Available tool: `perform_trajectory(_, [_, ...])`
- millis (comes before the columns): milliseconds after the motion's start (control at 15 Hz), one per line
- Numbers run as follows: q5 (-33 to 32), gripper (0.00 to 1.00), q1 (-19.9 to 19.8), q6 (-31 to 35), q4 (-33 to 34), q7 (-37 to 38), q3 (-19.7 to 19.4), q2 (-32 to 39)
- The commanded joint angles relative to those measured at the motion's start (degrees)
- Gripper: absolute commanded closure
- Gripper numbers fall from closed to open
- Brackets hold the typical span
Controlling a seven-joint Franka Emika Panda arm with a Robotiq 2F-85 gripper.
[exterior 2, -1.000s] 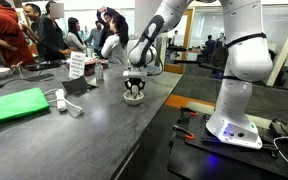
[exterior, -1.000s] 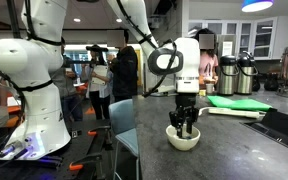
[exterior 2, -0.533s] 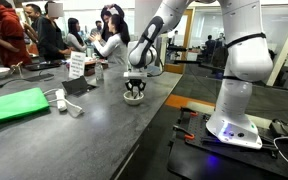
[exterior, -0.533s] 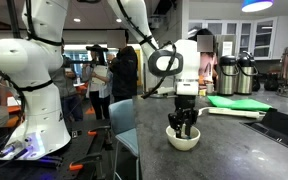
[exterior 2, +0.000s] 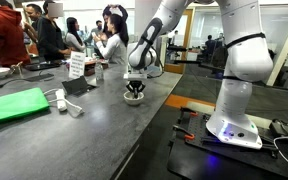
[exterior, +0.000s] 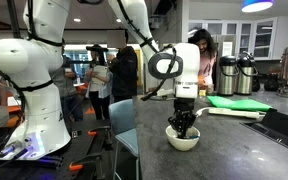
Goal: Put the pen on the table
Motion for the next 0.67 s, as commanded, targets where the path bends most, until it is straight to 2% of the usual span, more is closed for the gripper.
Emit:
perform_trajectory(0, [1.11,0.97,1.01,-1.73,0.92,-1.43,-0.85,-0.03])
perform_trajectory(400, [0.84,0.97,1.30,-4.03,-0.04,-2.47,-0.67,-4.46])
perform_trajectory(600, [2.70,0.97,-0.35,-7.93,-1.08,-7.16,0.93,-8.51])
